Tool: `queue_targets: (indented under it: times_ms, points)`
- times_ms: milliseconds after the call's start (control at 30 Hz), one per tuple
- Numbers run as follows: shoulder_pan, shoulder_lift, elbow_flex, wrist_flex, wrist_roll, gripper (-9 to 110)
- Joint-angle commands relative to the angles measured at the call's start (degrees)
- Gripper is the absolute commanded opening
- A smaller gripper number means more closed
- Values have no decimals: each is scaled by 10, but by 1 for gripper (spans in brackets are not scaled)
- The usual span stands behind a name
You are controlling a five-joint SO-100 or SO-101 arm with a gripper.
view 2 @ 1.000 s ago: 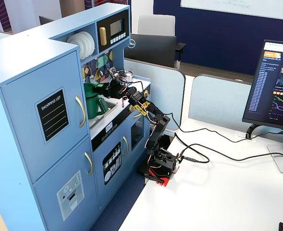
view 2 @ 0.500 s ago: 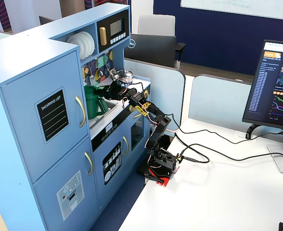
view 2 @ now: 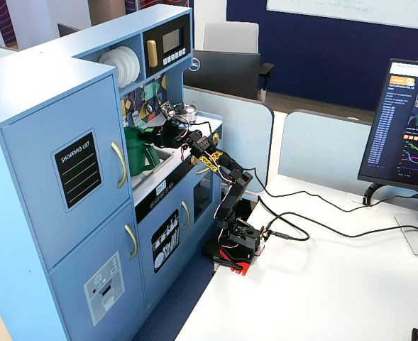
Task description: Pick up the lid from the counter and put it on the green recipient
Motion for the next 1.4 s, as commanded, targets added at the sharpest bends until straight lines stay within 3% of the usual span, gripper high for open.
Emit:
queue_targets:
  times_ms: [0, 233, 467, 633, 967, 1133, 1367]
  points:
    - [-13, 35, -4, -5, -4, 5]
    - [-3, 34, -12, -49, 37, 30]
    - [1, 35, -67, -37, 6, 33]
    - [-4, 105, -70, 76, -11, 31]
    - [-21, 370, 229, 179, -19, 25]
    - [-11, 512, 488, 195, -84, 0]
    - [-18, 630, 761, 211, 25, 0]
